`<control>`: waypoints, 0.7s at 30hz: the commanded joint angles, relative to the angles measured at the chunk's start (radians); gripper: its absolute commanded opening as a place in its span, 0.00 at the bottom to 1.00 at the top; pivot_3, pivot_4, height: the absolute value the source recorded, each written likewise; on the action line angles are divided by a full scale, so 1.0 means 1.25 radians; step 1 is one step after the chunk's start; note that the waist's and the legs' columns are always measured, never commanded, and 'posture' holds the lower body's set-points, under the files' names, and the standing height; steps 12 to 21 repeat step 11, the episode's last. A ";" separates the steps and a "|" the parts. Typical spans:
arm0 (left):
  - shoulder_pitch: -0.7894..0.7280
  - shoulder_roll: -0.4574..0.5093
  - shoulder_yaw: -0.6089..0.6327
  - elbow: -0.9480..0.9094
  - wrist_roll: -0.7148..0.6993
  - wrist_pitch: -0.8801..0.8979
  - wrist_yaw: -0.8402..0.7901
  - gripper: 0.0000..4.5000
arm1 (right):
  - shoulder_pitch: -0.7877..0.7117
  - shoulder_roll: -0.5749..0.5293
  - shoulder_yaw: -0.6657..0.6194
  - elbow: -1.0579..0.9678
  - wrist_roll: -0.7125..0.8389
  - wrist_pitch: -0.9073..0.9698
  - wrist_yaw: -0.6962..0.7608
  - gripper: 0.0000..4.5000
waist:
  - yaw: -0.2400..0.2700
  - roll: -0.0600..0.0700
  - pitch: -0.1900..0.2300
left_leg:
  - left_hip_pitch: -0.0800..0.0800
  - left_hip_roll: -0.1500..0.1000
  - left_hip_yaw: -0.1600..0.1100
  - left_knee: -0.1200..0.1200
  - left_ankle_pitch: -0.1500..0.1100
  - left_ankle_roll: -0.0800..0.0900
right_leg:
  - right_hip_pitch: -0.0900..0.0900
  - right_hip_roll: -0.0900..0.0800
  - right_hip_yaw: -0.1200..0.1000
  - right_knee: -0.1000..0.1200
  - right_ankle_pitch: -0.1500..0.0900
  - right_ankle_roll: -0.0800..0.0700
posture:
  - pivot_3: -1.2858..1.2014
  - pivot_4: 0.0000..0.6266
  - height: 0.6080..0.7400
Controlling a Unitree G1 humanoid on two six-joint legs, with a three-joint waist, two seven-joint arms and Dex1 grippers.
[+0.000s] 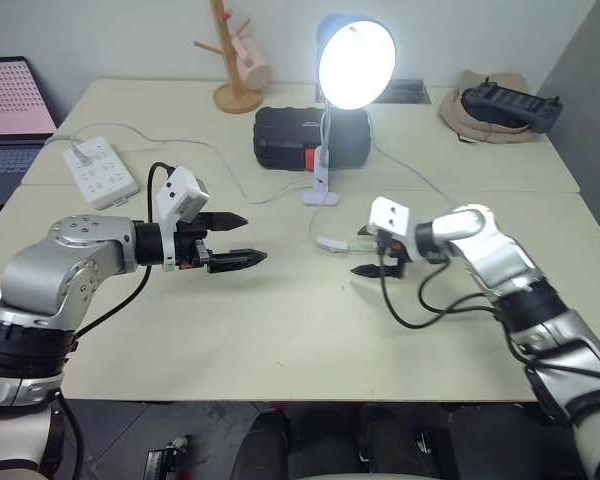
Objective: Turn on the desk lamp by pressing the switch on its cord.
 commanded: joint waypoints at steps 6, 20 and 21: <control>-0.094 0.036 -0.008 0.123 0.106 -0.080 -0.138 1.00 | 0.248 -0.110 -0.272 -0.430 0.136 0.319 -0.121 1.00 | -0.004 0.000 0.000 | -0.001 -0.001 0.000 0.002 0.000 0.001 | 0.000 0.000 0.000 0.001 0.000 0.000 | 0.52 0.24 1.00; -0.112 0.036 -0.022 0.157 0.150 -0.095 -0.191 1.00 | 0.294 -0.089 -0.328 -0.509 0.182 0.402 -0.193 1.00 | -0.009 0.000 0.000 | 0.001 0.001 0.001 0.004 0.000 0.001 | 0.000 0.004 0.001 0.004 0.000 0.000 | 0.52 0.24 1.00; -0.112 0.036 -0.022 0.157 0.150 -0.095 -0.191 1.00 | 0.294 -0.089 -0.328 -0.509 0.182 0.402 -0.193 1.00 | -0.009 0.000 0.000 | 0.001 0.001 0.001 0.004 0.000 0.001 | 0.000 0.004 0.001 0.004 0.000 0.000 | 0.52 0.24 1.00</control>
